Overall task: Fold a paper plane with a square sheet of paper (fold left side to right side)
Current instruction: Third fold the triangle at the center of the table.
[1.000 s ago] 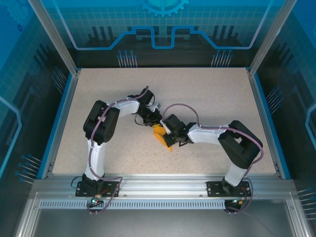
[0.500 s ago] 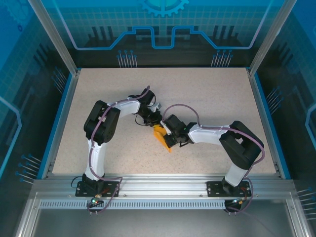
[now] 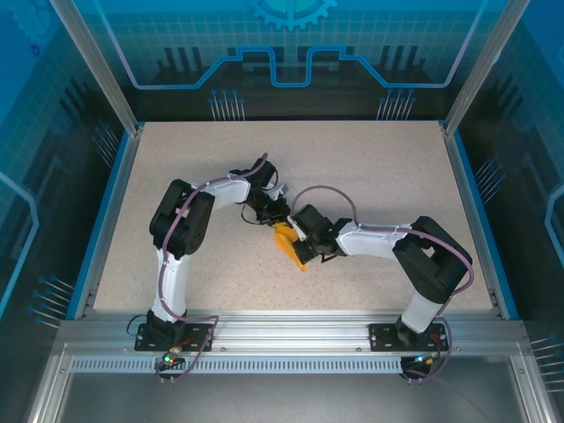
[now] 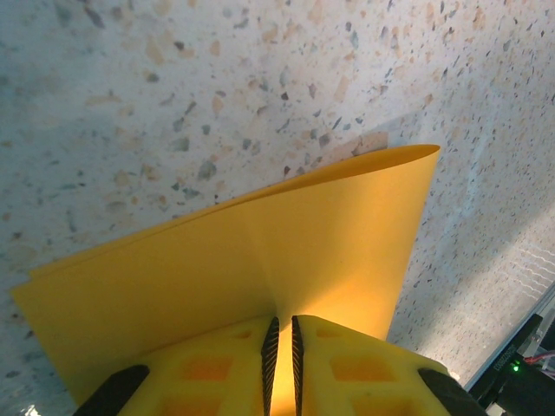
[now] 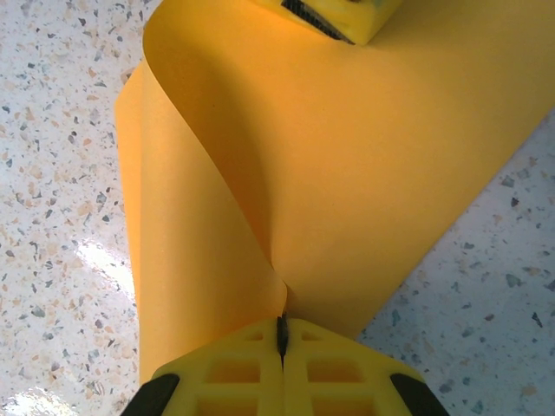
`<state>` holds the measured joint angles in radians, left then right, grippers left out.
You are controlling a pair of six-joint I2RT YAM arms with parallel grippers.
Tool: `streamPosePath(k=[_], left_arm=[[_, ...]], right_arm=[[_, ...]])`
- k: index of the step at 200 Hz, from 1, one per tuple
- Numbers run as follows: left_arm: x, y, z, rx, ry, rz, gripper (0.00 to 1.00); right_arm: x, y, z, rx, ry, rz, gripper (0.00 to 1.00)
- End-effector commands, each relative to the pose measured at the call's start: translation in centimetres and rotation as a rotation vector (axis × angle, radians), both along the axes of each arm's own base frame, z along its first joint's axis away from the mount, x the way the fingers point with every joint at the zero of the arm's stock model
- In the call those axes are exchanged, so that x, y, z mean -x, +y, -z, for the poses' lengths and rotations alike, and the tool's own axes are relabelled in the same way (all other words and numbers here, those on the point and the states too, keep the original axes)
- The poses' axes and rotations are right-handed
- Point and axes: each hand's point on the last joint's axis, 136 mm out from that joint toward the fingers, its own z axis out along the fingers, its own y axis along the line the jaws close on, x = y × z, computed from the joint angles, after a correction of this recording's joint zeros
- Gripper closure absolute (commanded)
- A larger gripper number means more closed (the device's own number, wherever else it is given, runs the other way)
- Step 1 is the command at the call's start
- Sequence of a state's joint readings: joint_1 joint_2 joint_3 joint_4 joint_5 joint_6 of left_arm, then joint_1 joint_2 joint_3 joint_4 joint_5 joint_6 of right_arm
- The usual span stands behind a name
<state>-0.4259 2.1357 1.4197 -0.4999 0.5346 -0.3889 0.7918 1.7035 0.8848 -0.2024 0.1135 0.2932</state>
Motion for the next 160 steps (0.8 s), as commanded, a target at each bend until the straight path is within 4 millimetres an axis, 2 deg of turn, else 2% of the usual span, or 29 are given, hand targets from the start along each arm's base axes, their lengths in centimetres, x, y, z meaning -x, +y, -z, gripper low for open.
streamPosePath(k=[1, 100, 160], left_arm=[[1.66, 1.18, 3.30, -0.109, 0.067, 0.018, 0.82], [1.71, 0.96, 3.14, -0.105, 0.065, 0.021, 0.82], [1.64, 0.92, 3.14, -0.105, 0.063, 0.023, 0.82]], right_arm=[[-0.30, 0.50, -1.27, -0.022, -0.014, 0.011, 1.00], [-0.86, 1.22, -1.94, -0.049, -0.029, 0.013, 1.00], [-1.08, 0.58, -1.37, -0.017, -0.019, 0.026, 1.00]])
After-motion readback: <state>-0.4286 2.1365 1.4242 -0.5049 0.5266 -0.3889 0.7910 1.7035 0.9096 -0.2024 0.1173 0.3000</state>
